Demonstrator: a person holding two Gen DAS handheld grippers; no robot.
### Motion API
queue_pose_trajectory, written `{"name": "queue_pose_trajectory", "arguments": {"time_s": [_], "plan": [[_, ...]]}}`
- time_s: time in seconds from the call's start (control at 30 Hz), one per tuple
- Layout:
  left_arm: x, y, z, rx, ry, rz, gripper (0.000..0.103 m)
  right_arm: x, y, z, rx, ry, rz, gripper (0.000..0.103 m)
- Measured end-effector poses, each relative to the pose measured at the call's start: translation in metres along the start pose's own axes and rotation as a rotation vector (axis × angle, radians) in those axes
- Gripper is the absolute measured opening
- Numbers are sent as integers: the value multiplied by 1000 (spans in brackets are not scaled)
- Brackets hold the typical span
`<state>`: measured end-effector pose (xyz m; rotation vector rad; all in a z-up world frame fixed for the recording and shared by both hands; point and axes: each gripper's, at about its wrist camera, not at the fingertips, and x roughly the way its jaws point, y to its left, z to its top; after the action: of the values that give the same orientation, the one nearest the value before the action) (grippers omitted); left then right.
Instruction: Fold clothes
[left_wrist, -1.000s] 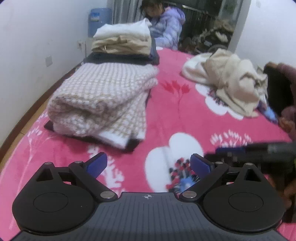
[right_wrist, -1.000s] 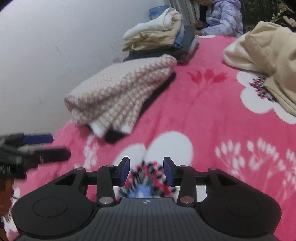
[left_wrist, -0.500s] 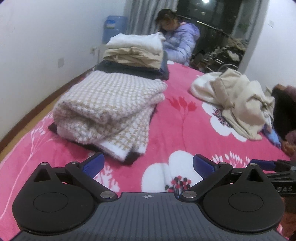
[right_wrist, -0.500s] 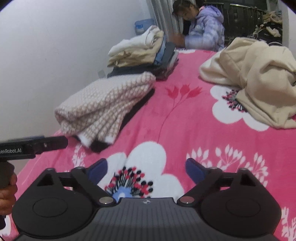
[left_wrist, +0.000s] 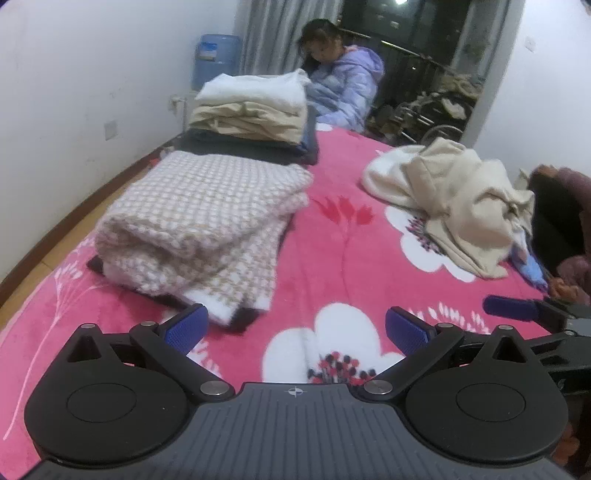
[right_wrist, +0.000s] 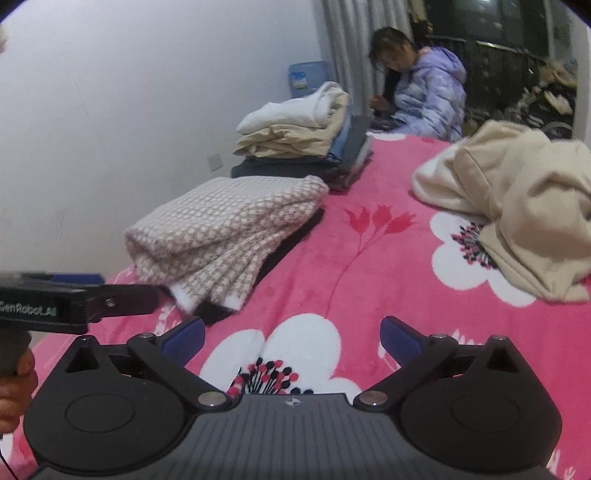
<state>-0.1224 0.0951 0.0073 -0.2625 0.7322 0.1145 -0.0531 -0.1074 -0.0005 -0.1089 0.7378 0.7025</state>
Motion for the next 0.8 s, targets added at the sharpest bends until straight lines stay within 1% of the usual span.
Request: {"name": "queue_pose_trajectory", "arguments": {"time_s": [0.1, 0.2, 0.27, 0.43, 0.57, 0.7, 0.77, 0.8], "plan": [[-2, -4, -2, 7, -6, 18, 103, -2, 9, -2, -43, -1, 2, 103], [-6, -11, -6, 46, -39, 71, 103, -4, 18, -2, -86, -11, -18, 103], [-7, -14, -8, 62, -57, 83, 103, -5, 23, -3, -116, -26, -35, 103], [-9, -10, -8, 31, -79, 100, 103, -6, 32, -6, -158, -52, -74, 103], [-6, -4, -9, -4, -58, 97, 103, -7, 32, -6, -147, -64, -90, 103], [-4, 0, -11, -36, -56, 118, 103, -6, 33, -5, -163, -62, -67, 103], [-3, 1, -10, -53, -52, 138, 103, -3, 34, -3, -164, -28, -40, 103], [-2, 1, -10, -60, -51, 160, 103, -2, 34, -2, -155, -10, -21, 103]]}}
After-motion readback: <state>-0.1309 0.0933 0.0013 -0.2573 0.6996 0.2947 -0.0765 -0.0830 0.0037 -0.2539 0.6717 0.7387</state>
